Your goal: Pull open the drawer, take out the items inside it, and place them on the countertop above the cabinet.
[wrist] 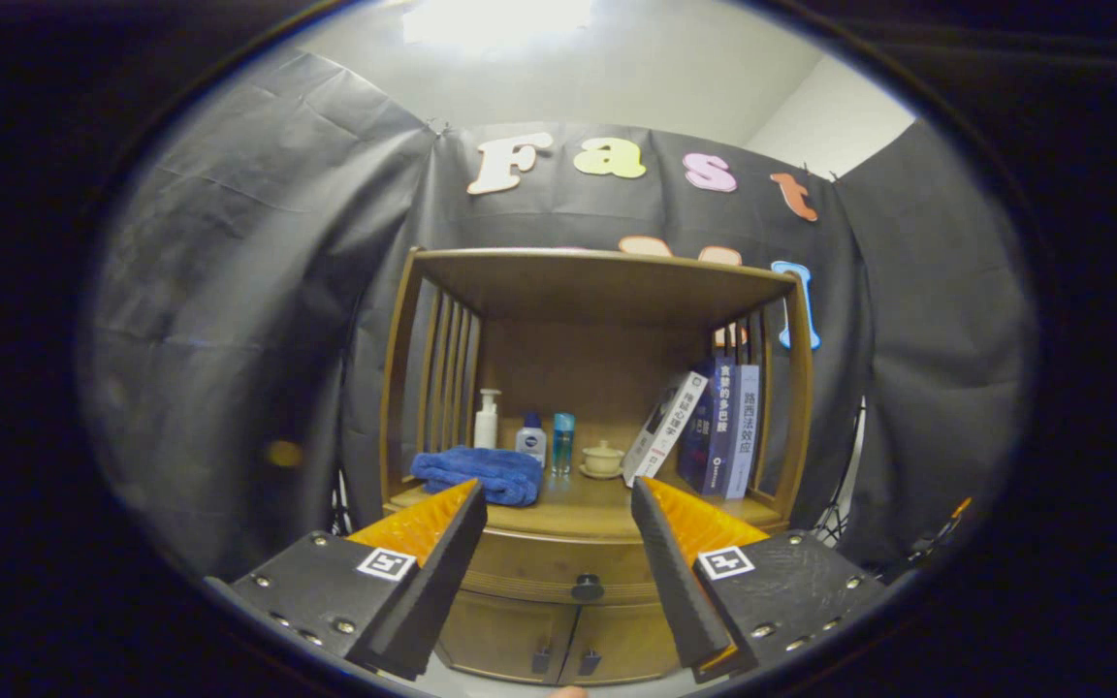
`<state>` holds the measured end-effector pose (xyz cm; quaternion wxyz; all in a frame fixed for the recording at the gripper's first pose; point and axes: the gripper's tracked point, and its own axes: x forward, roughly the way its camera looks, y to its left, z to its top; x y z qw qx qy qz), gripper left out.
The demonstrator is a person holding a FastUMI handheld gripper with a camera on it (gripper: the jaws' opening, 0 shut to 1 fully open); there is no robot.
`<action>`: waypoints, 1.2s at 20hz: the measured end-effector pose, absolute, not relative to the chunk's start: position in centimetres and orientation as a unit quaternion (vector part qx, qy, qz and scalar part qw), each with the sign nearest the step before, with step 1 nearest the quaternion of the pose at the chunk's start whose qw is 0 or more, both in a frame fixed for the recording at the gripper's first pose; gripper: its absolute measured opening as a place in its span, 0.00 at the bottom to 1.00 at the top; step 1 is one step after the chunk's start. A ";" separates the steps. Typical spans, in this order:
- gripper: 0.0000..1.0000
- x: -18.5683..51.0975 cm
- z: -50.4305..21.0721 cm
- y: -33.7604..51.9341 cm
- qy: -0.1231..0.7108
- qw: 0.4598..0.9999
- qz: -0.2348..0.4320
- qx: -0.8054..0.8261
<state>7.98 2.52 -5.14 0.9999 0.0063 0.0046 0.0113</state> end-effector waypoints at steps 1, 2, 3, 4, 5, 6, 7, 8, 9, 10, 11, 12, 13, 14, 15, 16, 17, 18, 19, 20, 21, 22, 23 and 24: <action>0.90 8.7 -6.3 2.3 0.010 1.000 0.002 0.006; 0.90 9.4 -7.4 2.1 0.019 1.000 -0.004 0.008; 0.90 10.4 -8.9 2.1 0.028 0.999 -0.005 0.014; 0.90 11.1 -10.3 2.4 0.039 0.999 0.002 0.026; 0.90 12.1 -11.8 2.7 0.050 0.998 0.005 0.042; 0.90 12.6 -12.8 2.8 0.058 0.997 0.010 0.056; 0.89 13.4 -14.0 3.0 0.063 0.996 0.015 0.069; 0.89 14.2 -15.1 2.9 0.072 0.994 0.014 0.079; 0.89 14.8 -16.5 2.7 0.083 0.993 0.010 0.087; 0.88 15.4 -17.7 2.4 0.094 0.991 0.002 0.092; 0.87 16.3 -19.0 2.2 0.106 0.990 0.000 0.096; 0.87 16.9 -20.2 2.2 0.119 0.988 -0.003 0.101; 0.87 17.4 -21.5 1.8 0.133 0.986 -0.011 0.102; 0.85 17.9 -22.8 1.4 0.146 0.984 -0.018 0.101; 0.84 18.3 -23.9 1.1 0.155 0.983 -0.025 0.098; 0.83 18.8 -24.6 0.7 0.161 0.981 -0.033 0.098; 0.84 19.2 -25.5 0.6 0.167 0.980 -0.035 0.102; 0.83 19.5 -26.2 0.6 0.174 0.978 -0.035 0.106; 0.83 19.8 -27.1 0.6 0.182 0.977 -0.036 0.107; 0.84 20.1 -27.5 0.6 0.187 0.976 -0.036 0.107; 0.84 20.4 -27.8 0.5 0.190 0.975 -0.038 0.106; 0.73 20.6 -28.1 0.4 0.192 0.975 -0.038 0.106; 0.63 20.8 -28.4 0.7 0.195 0.974 -0.031 0.106; 0.52 20.7 -28.6 0.8 0.203 0.974 -0.029 0.101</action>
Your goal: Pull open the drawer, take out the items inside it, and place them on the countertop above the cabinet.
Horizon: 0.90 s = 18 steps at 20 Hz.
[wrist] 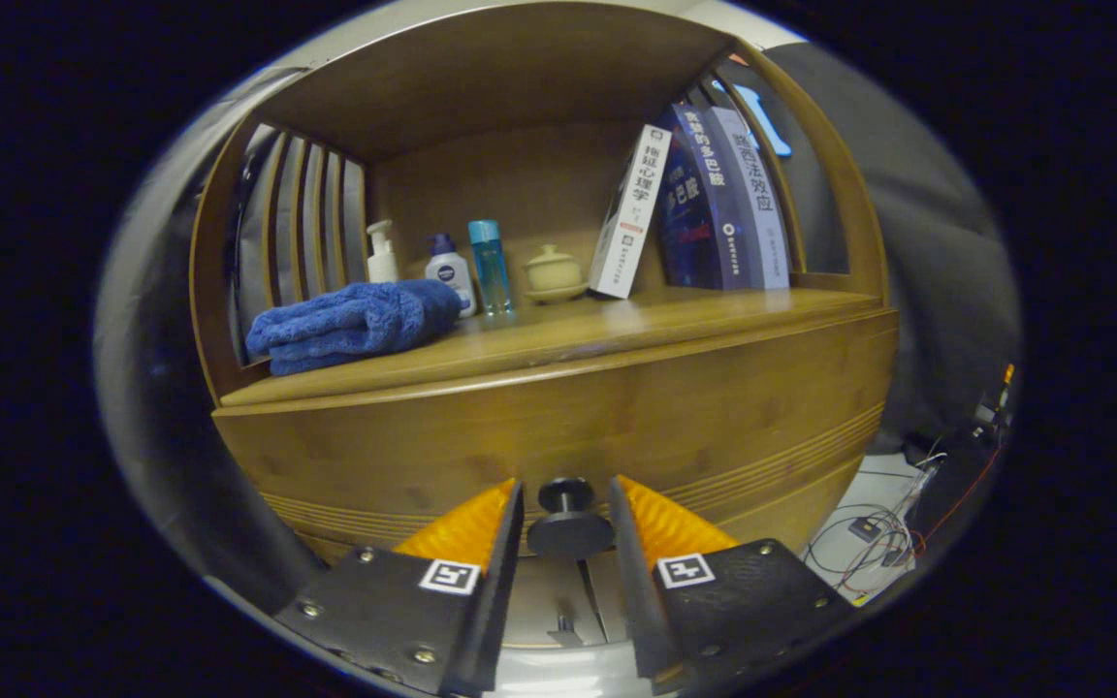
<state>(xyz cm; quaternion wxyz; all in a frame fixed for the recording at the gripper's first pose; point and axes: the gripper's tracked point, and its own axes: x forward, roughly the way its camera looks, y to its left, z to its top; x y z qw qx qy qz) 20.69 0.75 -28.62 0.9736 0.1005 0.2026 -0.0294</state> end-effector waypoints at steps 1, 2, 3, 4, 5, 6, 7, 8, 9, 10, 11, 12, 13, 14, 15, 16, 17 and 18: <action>0.52 20.7 -28.3 0.3 0.194 0.976 -0.036 0.092; 0.50 21.1 -28.7 0.2 0.197 0.976 -0.031 0.093; 0.47 21.2 -28.5 0.2 0.192 0.977 -0.028 0.092; 0.44 21.3 -28.5 0.2 0.194 0.977 -0.027 0.087; 0.43 21.1 -28.7 0.1 0.198 0.976 -0.028 0.083; 0.41 21.1 -28.7 0.2 0.200 0.976 -0.029 0.079; 0.39 21.2 -28.8 0.1 0.203 0.976 -0.032 0.074; 0.32 21.0 -28.6 0.1 0.205 0.975 -0.035 0.076; 0.32 20.9 -28.8 0.2 0.208 0.974 -0.037 0.078; 0.32 20.7 -28.7 0.2 0.211 0.974 -0.040 0.078; 0.32 20.5 -28.7 0.2 0.213 0.973 -0.042 0.077; 0.32 20.1 -28.5 0.2 0.215 0.973 -0.045 0.077; 0.32 19.4 -28.5 0.3 0.215 0.972 -0.047 0.079; 0.32 18.7 -28.4 0.4 0.215 0.972 -0.050 0.080; 0.32 18.0 -28.3 0.3 0.214 0.972 -0.054 0.082; 0.32 17.3 -28.1 0.2 0.213 0.972 -0.059 0.084; 0.32 16.4 -28.0 0.2 0.211 0.972 -0.064 0.087; 0.32 15.6 -27.8 0.1 0.209 0.972 -0.069 0.088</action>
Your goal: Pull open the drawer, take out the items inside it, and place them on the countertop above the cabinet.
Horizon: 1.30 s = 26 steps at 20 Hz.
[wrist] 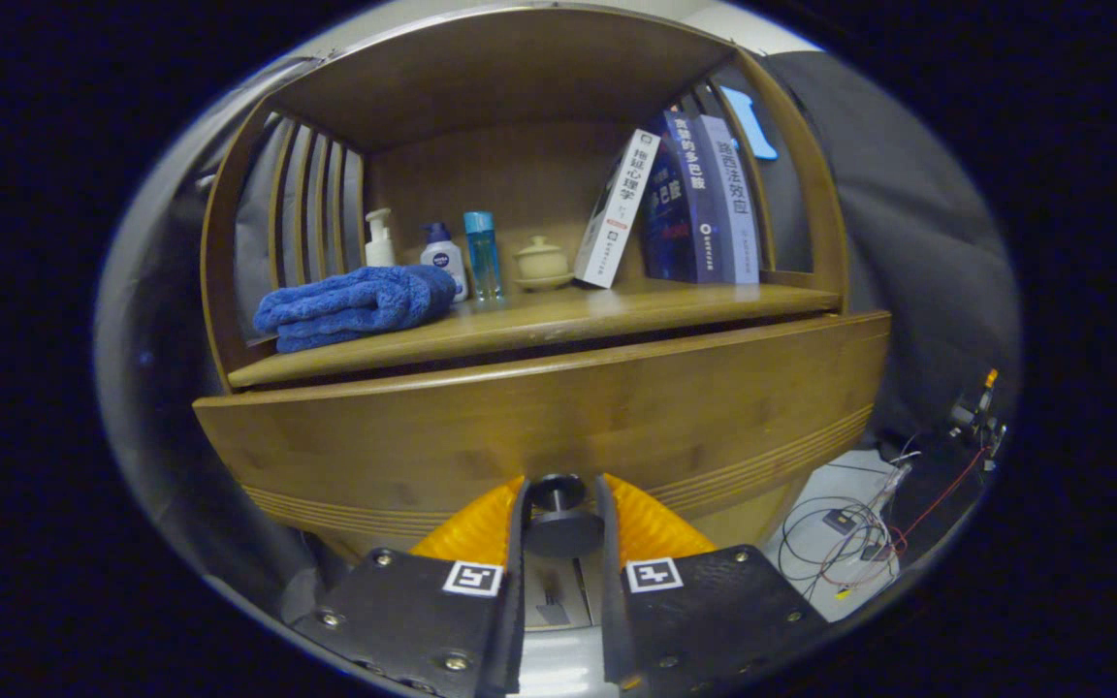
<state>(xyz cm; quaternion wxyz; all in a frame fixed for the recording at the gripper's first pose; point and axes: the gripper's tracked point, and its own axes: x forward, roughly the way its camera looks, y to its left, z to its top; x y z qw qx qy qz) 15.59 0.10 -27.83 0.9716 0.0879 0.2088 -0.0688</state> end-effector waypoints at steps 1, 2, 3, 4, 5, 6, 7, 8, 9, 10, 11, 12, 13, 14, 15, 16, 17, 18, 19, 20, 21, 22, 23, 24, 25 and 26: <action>0.32 14.7 -27.7 0.0 0.207 0.972 -0.074 0.089; 0.32 13.8 -27.6 0.0 0.205 0.972 -0.079 0.088; 0.32 13.1 -27.5 -0.1 0.205 0.971 -0.083 0.087; 0.32 12.3 -27.4 -0.1 0.206 0.971 -0.087 0.087; 0.32 11.5 -27.3 -0.1 0.208 0.970 -0.091 0.083; 0.32 10.8 -27.1 -0.2 0.210 0.970 -0.095 0.078; 0.32 9.9 -27.1 -0.2 0.213 0.969 -0.098 0.075; 0.32 9.1 -26.9 -0.2 0.213 0.969 -0.101 0.071; 0.32 8.3 -26.9 -0.2 0.215 0.969 -0.104 0.069; 0.32 7.7 -27.1 -0.2 0.218 0.968 -0.107 0.067; 0.32 6.9 -27.5 -0.2 0.227 0.966 -0.110 0.063; 0.32 6.5 -27.1 -0.3 0.218 0.967 -0.115 0.066; 0.32 5.8 -27.1 -0.4 0.225 0.965 -0.116 0.064; 0.32 5.4 -27.0 -0.3 0.224 0.966 -0.116 0.063; 0.32 4.9 -27.0 -0.2 0.225 0.965 -0.118 0.062; 0.32 4.5 -27.0 -0.3 0.227 0.965 -0.119 0.060; 0.32 4.0 -27.0 -0.2 0.229 0.964 -0.122 0.058; 0.32 3.4 -26.9 -0.3 0.230 0.963 -0.125 0.056; 0.32 2.8 -26.9 -0.3 0.230 0.963 -0.129 0.058; 0.32 2.4 -26.8 -0.3 0.231 0.962 -0.133 0.060; 0.32 2.1 -26.8 -0.3 0.234 0.961 -0.135 0.060; 0.32 1.9 -26.8 -0.2 0.237 0.960 -0.137 0.056; 0.32 1.6 -26.8 -0.1 0.240 0.960 -0.136 0.052; 0.32 1.3 -26.7 -0.1 0.243 0.959 -0.135 0.051; 0.32 1.1 -26.6 -0.1 0.242 0.960 -0.135 0.051; 0.32 0.9 -26.7 -0.1 0.242 0.959 -0.137 0.052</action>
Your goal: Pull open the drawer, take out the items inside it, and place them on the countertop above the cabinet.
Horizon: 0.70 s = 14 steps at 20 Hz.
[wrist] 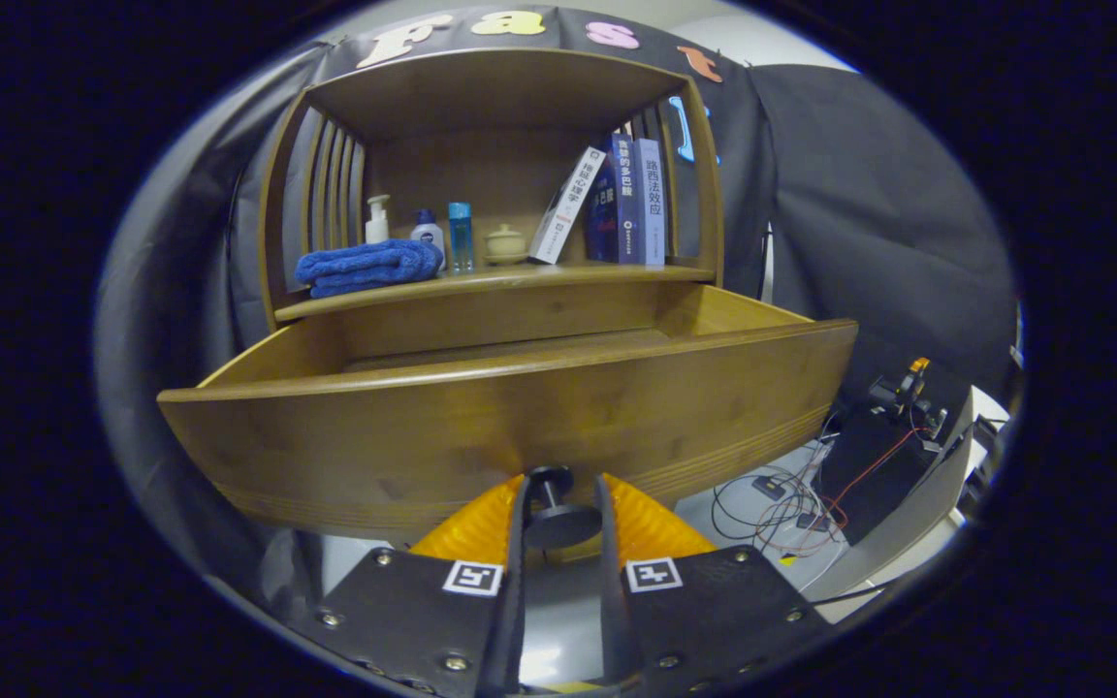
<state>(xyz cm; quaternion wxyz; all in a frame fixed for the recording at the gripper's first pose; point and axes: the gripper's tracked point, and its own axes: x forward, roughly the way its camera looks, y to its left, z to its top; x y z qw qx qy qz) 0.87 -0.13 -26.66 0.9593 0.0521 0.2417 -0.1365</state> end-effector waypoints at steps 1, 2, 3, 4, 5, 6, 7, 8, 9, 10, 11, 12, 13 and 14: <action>0.32 0.7 -26.6 -0.1 0.240 0.959 -0.139 0.054; 0.32 0.7 -26.5 -0.1 0.239 0.959 -0.139 0.056; 0.32 0.7 -26.5 -0.1 0.238 0.960 -0.137 0.057; 0.32 0.7 -26.4 0.0 0.237 0.961 -0.133 0.055; 0.32 0.7 -26.4 0.0 0.236 0.962 -0.129 0.055; 0.32 0.8 -26.4 0.0 0.236 0.962 -0.127 0.056; 0.32 0.7 -26.5 -0.1 0.236 0.962 -0.128 0.058; 0.32 0.7 -26.4 -0.1 0.238 0.961 -0.125 0.059; 0.35 0.6 -26.1 0.2 0.238 0.962 -0.119 0.059; 0.42 0.8 -25.3 0.6 0.227 0.966 -0.112 0.059; 0.44 1.1 -23.8 0.8 0.205 0.971 -0.102 0.064; 0.46 1.3 -22.0 1.0 0.181 0.976 -0.096 0.069; 0.46 1.5 -20.4 1.2 0.163 0.980 -0.092 0.069; 0.46 1.8 -18.7 1.1 0.150 0.983 -0.091 0.060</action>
